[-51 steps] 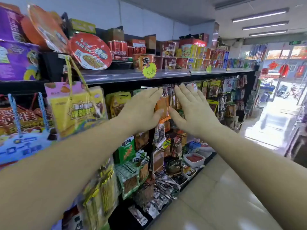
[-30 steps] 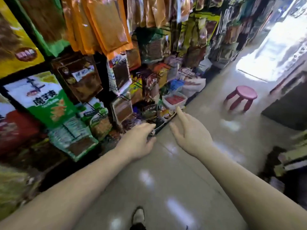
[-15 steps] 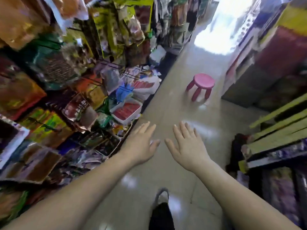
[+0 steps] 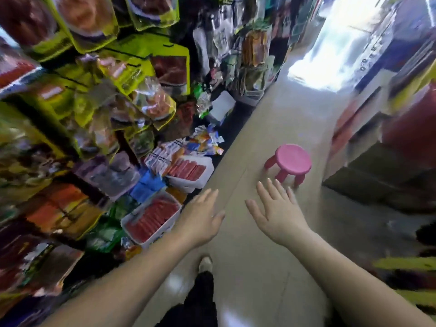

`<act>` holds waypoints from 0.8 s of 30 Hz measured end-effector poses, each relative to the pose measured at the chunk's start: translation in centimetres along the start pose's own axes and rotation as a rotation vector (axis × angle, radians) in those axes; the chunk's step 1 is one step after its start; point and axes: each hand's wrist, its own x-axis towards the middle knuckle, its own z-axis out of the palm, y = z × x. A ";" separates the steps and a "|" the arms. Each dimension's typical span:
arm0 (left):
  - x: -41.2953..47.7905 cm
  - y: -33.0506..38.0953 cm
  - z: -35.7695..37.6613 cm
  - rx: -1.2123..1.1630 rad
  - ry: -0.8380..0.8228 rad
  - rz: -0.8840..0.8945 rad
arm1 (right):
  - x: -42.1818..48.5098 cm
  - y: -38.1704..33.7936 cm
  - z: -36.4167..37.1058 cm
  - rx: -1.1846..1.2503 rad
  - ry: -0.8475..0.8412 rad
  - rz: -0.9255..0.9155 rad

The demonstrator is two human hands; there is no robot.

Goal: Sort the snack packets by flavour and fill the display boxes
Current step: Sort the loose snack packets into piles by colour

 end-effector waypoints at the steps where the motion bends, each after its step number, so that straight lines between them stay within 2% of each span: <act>1: 3.6 0.5 -0.6 0.004 -0.003 0.003 | 3.0 1.2 -0.9 0.004 -0.008 0.012; 9: 28.9 9.7 -4.2 -0.018 -0.069 0.031 | 22.6 13.1 -9.6 0.112 0.005 0.090; 14: 43.9 14.5 -3.8 -0.082 -0.028 -0.007 | 36.1 21.7 -13.1 0.103 -0.007 0.008; 17: 51.6 15.7 -3.5 -0.123 0.016 -0.087 | 45.2 25.6 -14.9 0.056 -0.028 -0.083; 21: 57.1 15.9 -4.6 -0.163 0.054 -0.208 | 53.3 27.0 -16.8 0.001 -0.123 -0.197; 24: 59.9 14.9 -7.8 -0.192 0.088 -0.317 | 60.4 24.7 -18.6 -0.047 -0.190 -0.310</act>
